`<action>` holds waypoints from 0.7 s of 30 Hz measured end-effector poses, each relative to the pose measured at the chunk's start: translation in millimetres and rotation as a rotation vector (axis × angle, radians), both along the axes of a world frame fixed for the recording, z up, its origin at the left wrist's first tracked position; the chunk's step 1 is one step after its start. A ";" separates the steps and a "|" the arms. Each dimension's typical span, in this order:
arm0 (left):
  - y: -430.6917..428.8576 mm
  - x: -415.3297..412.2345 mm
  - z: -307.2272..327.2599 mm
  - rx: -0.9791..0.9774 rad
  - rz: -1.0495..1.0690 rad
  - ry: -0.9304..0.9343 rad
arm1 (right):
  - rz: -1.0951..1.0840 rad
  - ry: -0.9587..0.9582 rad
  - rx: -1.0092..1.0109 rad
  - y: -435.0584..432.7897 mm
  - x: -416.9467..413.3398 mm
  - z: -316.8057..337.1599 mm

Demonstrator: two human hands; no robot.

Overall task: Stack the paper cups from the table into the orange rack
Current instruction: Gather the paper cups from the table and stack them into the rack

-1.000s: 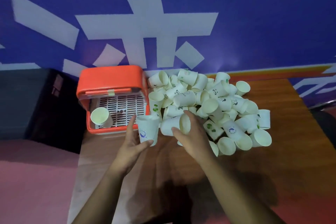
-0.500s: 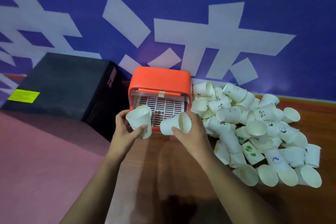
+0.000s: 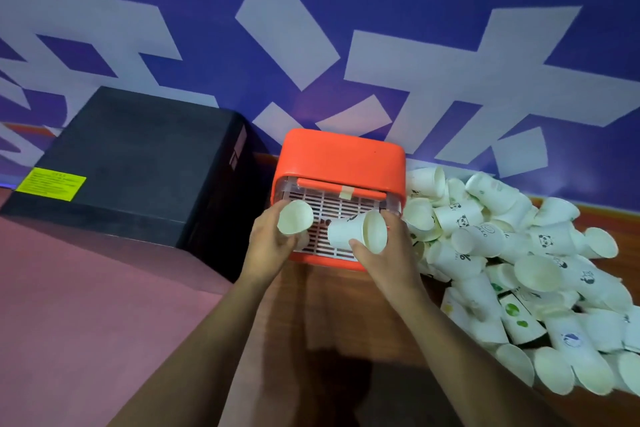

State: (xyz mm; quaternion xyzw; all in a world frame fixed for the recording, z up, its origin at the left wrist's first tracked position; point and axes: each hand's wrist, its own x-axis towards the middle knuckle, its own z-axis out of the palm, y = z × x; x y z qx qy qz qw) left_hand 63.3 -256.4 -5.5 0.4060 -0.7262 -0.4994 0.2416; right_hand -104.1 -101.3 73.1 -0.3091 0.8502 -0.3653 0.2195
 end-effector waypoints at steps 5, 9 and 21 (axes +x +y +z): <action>-4.6 0.8 -7.0 -0.074 -0.042 -0.160 | 0.013 0.012 -0.015 -17.3 5.5 -9.9; -11.8 9.5 -21.6 -0.055 -0.154 -0.299 | 0.038 0.013 -0.025 -24.1 11.8 -17.0; -23.4 15.9 -26.9 -0.008 -0.250 -0.280 | 0.225 0.035 -0.043 -50.0 22.3 -33.5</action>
